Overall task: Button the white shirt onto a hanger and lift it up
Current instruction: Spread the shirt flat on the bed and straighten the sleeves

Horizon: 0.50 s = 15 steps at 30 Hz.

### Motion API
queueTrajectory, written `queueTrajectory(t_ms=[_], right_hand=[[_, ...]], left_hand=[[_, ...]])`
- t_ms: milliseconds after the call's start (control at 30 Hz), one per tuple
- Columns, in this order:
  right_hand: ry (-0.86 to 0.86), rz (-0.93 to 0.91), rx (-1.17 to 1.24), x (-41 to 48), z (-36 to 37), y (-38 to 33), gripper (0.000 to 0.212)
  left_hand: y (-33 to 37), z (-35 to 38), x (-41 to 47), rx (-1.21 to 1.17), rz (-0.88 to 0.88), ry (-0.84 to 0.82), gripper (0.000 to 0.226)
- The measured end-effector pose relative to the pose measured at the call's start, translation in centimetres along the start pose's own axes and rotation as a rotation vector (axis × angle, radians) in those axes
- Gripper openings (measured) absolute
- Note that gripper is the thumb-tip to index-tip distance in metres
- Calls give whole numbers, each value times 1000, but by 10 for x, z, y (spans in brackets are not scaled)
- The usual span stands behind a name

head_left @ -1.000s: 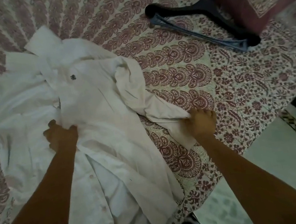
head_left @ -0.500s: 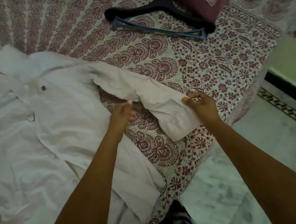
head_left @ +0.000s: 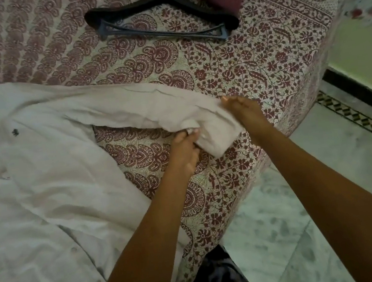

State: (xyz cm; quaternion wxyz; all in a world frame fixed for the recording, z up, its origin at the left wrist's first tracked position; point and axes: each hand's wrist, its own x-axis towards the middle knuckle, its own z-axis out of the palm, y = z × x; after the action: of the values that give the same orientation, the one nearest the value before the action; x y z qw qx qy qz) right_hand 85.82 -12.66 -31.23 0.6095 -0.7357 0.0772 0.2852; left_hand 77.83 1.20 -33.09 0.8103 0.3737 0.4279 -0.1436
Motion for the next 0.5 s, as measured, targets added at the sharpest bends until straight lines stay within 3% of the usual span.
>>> queueTrajectory(t_ms=[133,233,300,433,500], right_hand=[[3,-29,51,7,-10,2,2],[92,1,62,7,-11,11,16],[121,57,110,6,-8,18,9],[-8,420,207,2,-4,26,35],[-39,493,307,1,-2,31,41]], left_hand=[[10,15,19,-26,7,68,17],[11,15,29,5,-90,103,31],[12,16,28,-60,-94,66,25],[2,23,29,37,-78,74,18],[-4,27,28,127,-54,104,21]])
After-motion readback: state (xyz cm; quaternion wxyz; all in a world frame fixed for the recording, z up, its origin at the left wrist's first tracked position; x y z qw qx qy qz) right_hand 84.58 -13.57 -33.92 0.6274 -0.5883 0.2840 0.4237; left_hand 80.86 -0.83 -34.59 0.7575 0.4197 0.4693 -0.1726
